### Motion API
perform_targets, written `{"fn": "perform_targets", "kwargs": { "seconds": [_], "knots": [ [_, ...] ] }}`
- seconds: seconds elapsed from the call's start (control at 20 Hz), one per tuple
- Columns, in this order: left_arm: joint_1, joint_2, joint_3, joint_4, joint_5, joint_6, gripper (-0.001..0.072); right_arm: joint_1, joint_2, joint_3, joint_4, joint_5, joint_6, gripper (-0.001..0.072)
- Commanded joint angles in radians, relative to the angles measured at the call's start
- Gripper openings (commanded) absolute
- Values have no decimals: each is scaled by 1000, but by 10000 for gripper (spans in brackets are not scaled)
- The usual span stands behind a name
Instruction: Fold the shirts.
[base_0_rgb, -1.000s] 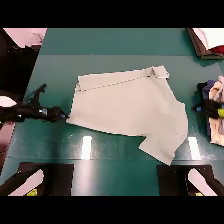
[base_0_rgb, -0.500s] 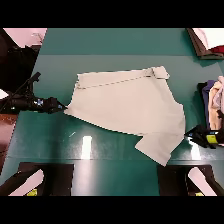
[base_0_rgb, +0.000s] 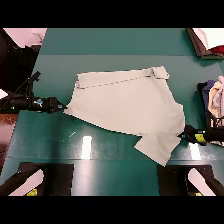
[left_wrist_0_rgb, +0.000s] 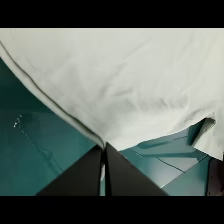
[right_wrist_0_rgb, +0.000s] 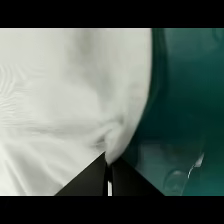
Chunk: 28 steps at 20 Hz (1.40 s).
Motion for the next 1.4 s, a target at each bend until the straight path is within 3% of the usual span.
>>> {"fn": "perform_targets", "kwargs": {
  "seconds": [0.0, 0.25, 0.6, 0.75, 0.9, 1.05, 1.2, 1.35],
  "knots": [
    [1, 1, 19, -9, 9, -11, 23, 60, 1, 88, 14, 5, 6, 16],
    [1, 1, 438, -72, 10, -53, 23, 147, 1, 573, 185, -27, 8, 15],
    [1, 1, 1266, -89, 82, -54, 23, 199, 1, 1327, 182, -209, 8, 15],
    [1, 55, 1387, -90, 130, -79, 23, 139, 8, 1540, 182, -193, 8, 16],
    [1, 158, 1359, -83, 183, -79, 23, 47, 73, 1613, 182, -190, 8, 15],
    [1, 240, 1357, -83, 197, -90, 23, -72, 193, 1529, 181, -194, 8, 15],
    [1, 276, 1357, -74, 180, -136, 23, -168, 277, 1429, 181, -183, 8, 13],
    [1, 267, 1267, 80, 98, -246, 23, -188, 246, 1404, 185, -77, 36, 12]
  ]
}}
